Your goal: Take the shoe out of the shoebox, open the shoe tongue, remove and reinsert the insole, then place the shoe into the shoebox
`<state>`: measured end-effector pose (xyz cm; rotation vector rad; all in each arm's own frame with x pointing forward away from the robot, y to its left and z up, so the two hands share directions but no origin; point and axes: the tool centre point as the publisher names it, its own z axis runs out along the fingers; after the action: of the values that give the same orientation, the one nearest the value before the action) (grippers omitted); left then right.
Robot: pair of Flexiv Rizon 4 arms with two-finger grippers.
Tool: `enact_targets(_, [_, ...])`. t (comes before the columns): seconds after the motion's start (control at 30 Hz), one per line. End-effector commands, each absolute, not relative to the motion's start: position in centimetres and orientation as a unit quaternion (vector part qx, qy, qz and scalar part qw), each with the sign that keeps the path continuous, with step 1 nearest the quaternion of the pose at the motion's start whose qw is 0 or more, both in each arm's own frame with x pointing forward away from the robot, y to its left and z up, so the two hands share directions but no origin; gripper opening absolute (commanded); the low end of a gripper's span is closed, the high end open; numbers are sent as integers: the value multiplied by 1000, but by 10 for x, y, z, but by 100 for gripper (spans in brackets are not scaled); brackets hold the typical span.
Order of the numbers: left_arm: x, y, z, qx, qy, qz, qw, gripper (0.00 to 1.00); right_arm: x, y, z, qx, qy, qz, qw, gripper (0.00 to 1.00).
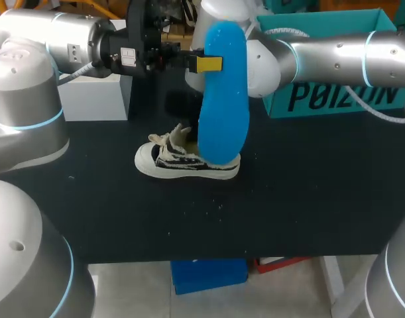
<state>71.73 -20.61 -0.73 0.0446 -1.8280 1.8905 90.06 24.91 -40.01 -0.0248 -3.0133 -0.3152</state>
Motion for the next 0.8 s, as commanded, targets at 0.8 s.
enact_targets(0.8, [717,-207,-7,18,-674,695,251,0,941,216,-305,-473,-876,-84,-41,0])
